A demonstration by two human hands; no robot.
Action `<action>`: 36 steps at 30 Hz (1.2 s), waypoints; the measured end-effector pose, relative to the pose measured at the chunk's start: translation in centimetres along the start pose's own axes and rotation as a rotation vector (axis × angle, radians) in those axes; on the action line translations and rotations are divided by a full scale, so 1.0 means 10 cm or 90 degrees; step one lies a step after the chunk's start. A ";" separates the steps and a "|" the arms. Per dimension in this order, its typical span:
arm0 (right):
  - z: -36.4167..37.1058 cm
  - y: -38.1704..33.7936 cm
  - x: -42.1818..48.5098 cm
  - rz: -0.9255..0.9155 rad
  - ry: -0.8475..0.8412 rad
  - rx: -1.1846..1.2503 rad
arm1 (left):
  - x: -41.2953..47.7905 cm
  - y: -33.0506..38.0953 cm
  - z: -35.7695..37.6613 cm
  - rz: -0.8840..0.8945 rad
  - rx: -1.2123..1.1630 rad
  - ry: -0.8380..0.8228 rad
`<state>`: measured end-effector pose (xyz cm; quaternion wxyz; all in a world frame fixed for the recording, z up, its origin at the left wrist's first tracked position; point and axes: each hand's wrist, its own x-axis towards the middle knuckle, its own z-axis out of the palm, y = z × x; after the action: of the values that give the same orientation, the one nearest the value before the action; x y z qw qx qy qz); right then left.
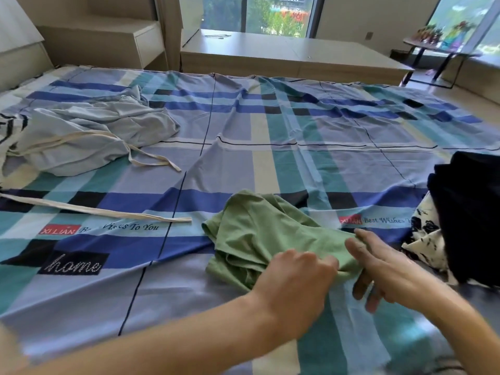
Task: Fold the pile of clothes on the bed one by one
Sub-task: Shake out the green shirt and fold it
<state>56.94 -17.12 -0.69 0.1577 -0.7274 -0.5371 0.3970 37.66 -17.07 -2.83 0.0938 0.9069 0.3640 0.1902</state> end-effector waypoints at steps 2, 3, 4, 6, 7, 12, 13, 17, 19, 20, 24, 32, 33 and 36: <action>0.08 0.05 -0.07 0.021 -0.065 0.147 | 0.03 0.04 0.04 0.017 -0.160 -0.076; 0.13 0.09 -0.06 -0.002 -0.059 0.197 | 0.06 0.03 0.06 0.007 -0.231 -0.091; 0.18 0.12 -0.05 -0.032 -0.039 0.231 | 0.08 0.00 0.08 -0.015 -0.275 -0.094; 0.29 0.19 -0.01 -0.096 -0.005 0.272 | 0.17 -0.14 0.11 -0.079 -0.294 -0.048; 0.34 0.23 0.02 -0.117 0.010 0.282 | 0.21 -0.24 0.11 -0.115 -0.295 -0.014; 0.33 0.29 0.10 -0.169 0.072 0.260 | 0.22 -0.91 0.07 -0.314 -0.157 0.042; 0.22 0.28 0.10 -0.165 0.093 0.277 | 0.18 -1.01 0.06 -0.351 -0.127 0.025; -0.24 0.43 0.21 -0.093 0.118 0.291 | 0.08 -1.12 0.03 -0.440 -0.043 -0.038; -0.22 0.47 0.21 -0.027 0.066 0.279 | 0.08 -1.15 -0.01 -0.487 0.010 -0.080; -0.18 0.49 0.23 -0.014 0.049 0.282 | 0.09 -1.17 -0.04 -0.518 -0.003 -0.091; -0.02 0.42 0.31 -0.059 0.079 0.377 | 0.13 -1.24 -0.10 -0.660 -0.286 -0.105; -0.04 0.30 0.27 -0.198 0.081 0.362 | 0.23 -0.97 0.09 -0.661 -0.879 -0.092; -0.07 0.28 0.26 -0.209 0.090 0.350 | 0.28 -0.93 0.13 -0.641 -0.896 -0.082; -0.36 0.25 0.19 -0.230 0.141 0.333 | 0.49 -0.67 0.17 -0.592 -0.923 -0.006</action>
<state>61.45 -15.63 -0.76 0.4644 -0.5942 -0.5166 0.4054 37.42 -8.86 -5.06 0.7195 0.3829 0.4867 0.3143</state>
